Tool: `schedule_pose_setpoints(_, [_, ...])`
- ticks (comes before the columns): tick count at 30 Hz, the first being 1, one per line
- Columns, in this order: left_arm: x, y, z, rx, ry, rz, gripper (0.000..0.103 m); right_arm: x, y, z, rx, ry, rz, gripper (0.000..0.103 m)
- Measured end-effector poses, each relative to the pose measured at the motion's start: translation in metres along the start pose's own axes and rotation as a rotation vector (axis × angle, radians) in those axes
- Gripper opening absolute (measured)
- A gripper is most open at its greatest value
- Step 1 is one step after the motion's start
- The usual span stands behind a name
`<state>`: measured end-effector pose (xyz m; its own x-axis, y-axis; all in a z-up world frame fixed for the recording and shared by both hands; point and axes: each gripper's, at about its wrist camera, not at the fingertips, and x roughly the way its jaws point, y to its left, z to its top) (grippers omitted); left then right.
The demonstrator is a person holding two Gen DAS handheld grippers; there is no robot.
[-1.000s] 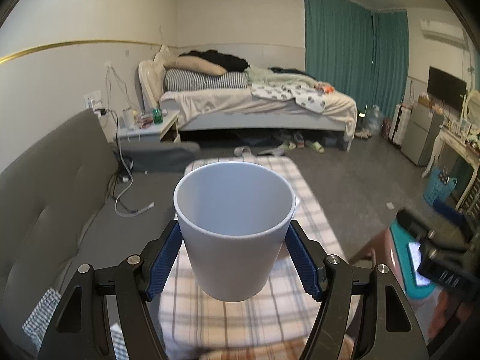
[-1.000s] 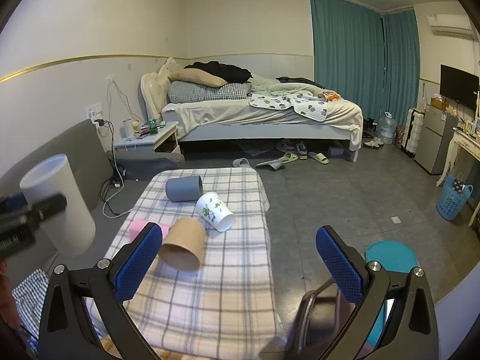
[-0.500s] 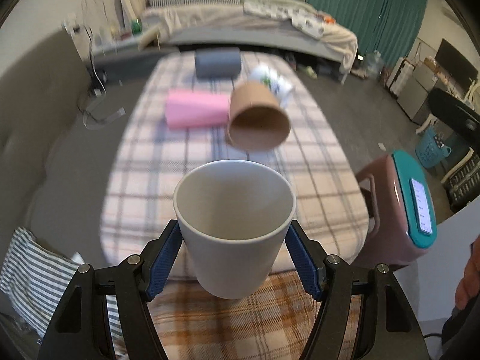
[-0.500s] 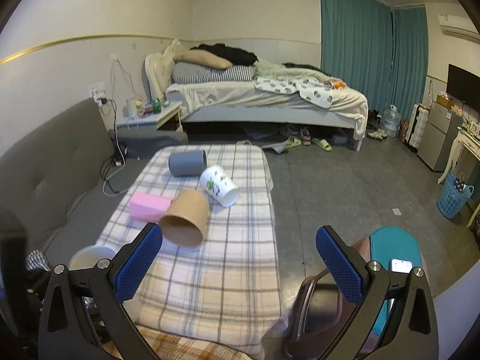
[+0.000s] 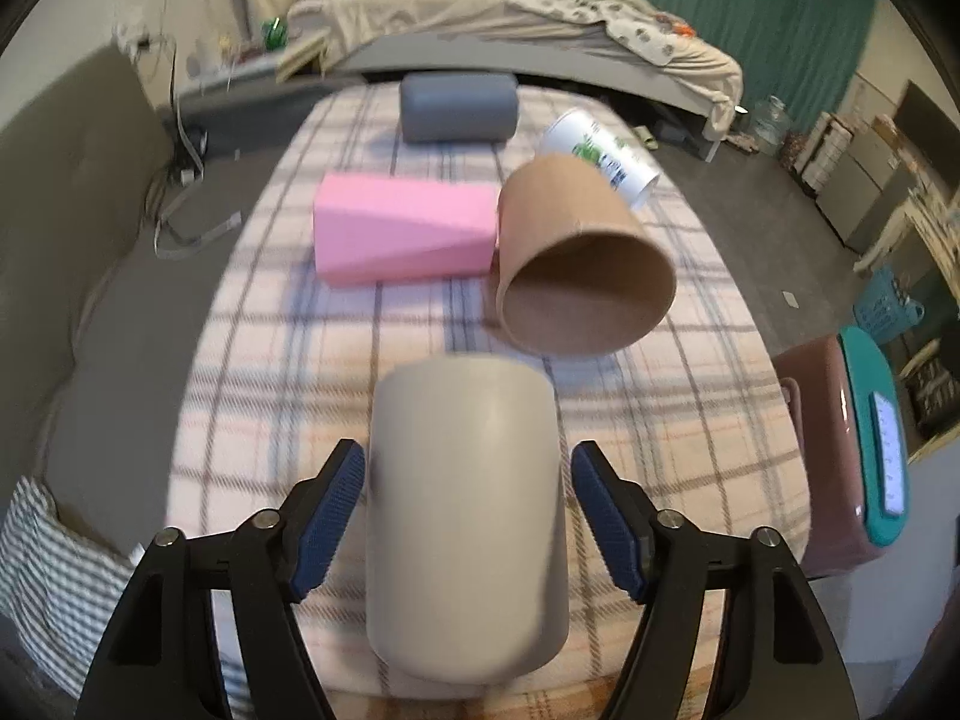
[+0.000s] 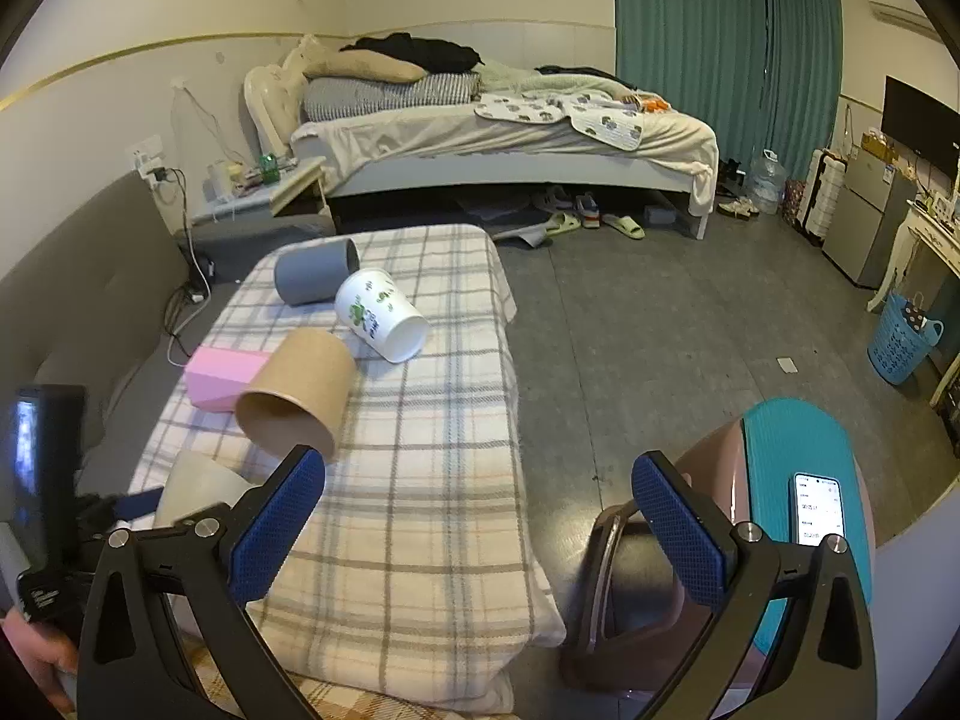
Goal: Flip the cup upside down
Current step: 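Lift the white cup with the left gripper and tip it over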
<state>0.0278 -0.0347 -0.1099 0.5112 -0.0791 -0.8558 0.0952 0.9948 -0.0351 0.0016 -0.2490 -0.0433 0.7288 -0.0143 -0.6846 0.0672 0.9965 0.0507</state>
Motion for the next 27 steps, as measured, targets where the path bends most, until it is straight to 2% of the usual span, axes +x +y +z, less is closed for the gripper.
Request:
schedule_pose_setpoints(6, [-0.024,0.004,-0.002,0.062,-0.075,0.039,0.091,0.004,0.013,0.008,0.007,0.002,0.016,0.103])
schedule_pose_setpoints(9, [-0.046,0.013,-0.005,0.065,-0.140,0.069,0.094,-0.003,0.026,0.008,-0.003,-0.015,0.033,0.103])
schedule_pose_setpoints(15, [-0.095,0.048,-0.007,-0.013,-0.273,0.100,0.096,-0.027,0.059,0.009,-0.050,-0.061,0.027,0.103])
schedule_pose_setpoints(21, [-0.114,0.079,-0.012,-0.062,-0.319,0.145,0.096,-0.036,0.092,-0.002,-0.062,-0.059,-0.004,0.103])
schedule_pose_setpoints(27, [-0.102,0.103,-0.020,-0.074,-0.267,0.144,0.097,-0.019,0.130,-0.036,-0.070,0.016,0.058,0.103])
